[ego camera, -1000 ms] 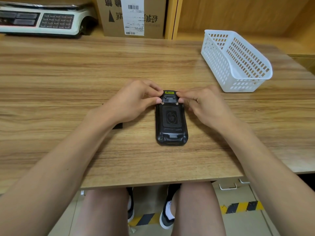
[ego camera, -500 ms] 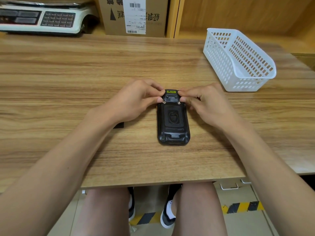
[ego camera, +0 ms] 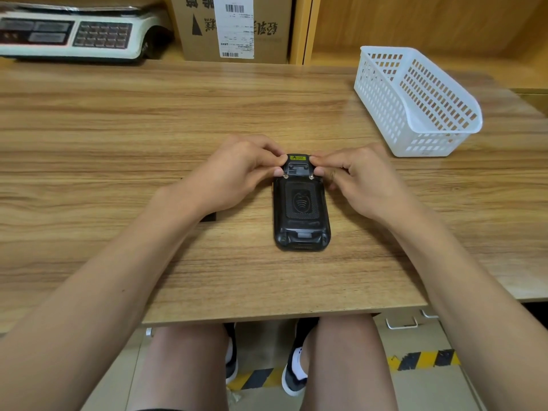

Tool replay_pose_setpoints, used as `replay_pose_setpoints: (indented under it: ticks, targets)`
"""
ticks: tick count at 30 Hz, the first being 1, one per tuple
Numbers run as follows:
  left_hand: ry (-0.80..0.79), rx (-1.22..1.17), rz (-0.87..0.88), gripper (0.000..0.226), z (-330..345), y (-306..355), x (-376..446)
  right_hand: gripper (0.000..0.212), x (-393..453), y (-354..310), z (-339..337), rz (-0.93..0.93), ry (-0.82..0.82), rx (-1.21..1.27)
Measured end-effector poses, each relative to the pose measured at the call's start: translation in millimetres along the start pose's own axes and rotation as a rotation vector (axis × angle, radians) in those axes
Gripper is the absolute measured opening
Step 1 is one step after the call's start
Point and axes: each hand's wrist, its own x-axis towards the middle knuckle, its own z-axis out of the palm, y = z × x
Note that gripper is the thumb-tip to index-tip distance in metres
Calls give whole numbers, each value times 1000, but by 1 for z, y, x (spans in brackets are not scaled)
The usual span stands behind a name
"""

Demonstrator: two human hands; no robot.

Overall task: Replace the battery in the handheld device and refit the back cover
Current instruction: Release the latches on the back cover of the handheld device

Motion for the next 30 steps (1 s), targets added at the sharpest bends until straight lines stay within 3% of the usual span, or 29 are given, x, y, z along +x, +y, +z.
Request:
replay_pose_setpoints:
  ticks: [25,30]
  targets:
    - [52,132,174,31,-2,0,3,21,2,0,-1,-21,-30,-109]
    - [55,134,167,20,-3,-1,3,20,1,-2,-2,-8,-29,-111]
